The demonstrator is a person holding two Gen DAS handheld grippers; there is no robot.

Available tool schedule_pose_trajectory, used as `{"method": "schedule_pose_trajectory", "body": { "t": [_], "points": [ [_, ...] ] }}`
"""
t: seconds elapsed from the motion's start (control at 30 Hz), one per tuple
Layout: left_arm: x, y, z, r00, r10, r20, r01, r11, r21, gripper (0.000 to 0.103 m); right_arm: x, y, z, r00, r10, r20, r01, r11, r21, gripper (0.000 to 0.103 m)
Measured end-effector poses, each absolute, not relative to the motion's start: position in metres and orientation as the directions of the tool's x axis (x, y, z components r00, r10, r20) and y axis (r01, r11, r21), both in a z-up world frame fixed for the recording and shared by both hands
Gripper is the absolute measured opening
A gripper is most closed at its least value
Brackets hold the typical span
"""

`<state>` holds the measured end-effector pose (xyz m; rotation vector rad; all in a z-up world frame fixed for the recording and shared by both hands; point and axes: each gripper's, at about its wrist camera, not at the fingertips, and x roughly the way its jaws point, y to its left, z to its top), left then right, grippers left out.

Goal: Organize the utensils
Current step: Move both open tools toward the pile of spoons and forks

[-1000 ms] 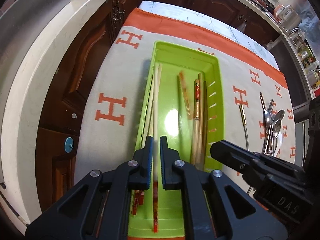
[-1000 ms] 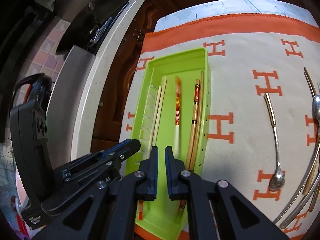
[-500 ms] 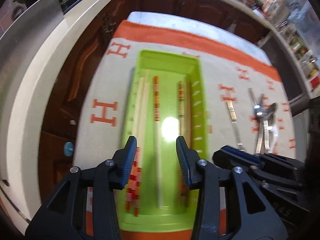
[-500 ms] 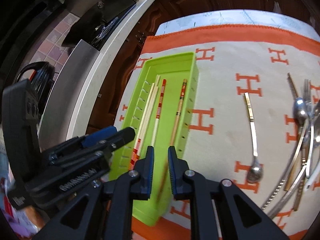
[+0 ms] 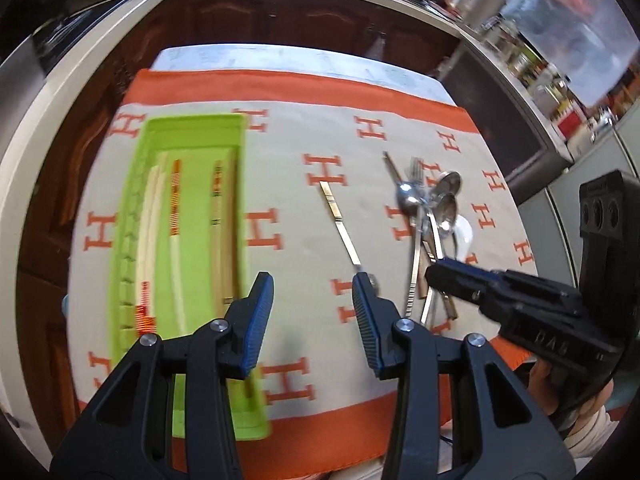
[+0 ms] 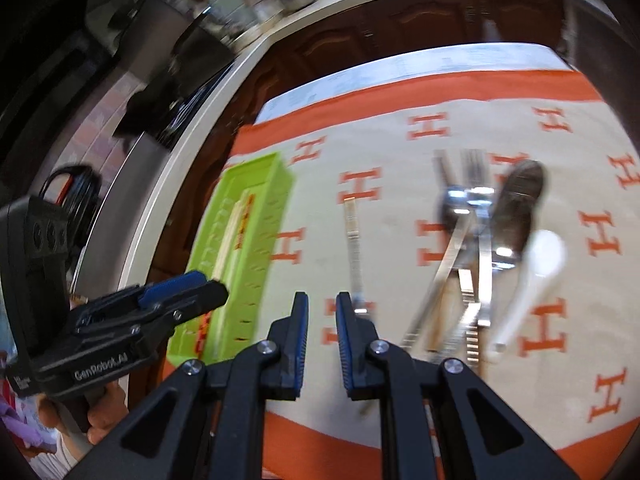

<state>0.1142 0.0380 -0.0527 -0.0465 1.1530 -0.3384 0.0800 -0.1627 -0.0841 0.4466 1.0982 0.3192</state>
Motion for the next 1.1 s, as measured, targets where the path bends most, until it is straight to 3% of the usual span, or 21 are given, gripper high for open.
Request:
{"method": "schedule_pose_trajectory", "body": {
  "t": [0.17,0.63,0.8,1.03,1.1],
  "points": [
    [0.115,-0.008,-0.067,0.323,-0.291,-0.901,0.301,0.934,-0.193,0.038,0.072,-0.211,-0.099,0.448,0.405,-0.797,0.060,0.876,0.479,0.014],
    [0.135,-0.092,-0.139,0.165,-0.255,-0.953,0.385,0.906,-0.176,0.037,0.061,-0.251,-0.145,0.393,0.443,-0.806,0.109,0.847,0.520,0.014],
    [0.139,-0.104,-0.153,0.130,-0.229,-0.965,0.399,0.903,-0.160,0.028,0.060,-0.258,-0.151,0.388,0.453,-0.802,0.114,0.840,0.530,0.014],
    [0.144,-0.116,-0.162,0.114,-0.230,-0.967,0.404,0.900,-0.166,0.024,0.059,-0.266,-0.154,0.387,0.466,-0.796,0.121,0.830,0.544,0.014],
    [0.146,-0.117,-0.162,0.098,-0.256,-0.962,0.402,0.894,-0.198,0.012,0.059,-0.267,-0.155,0.386,0.468,-0.795,0.119,0.829,0.546,0.014]
  ]
}}
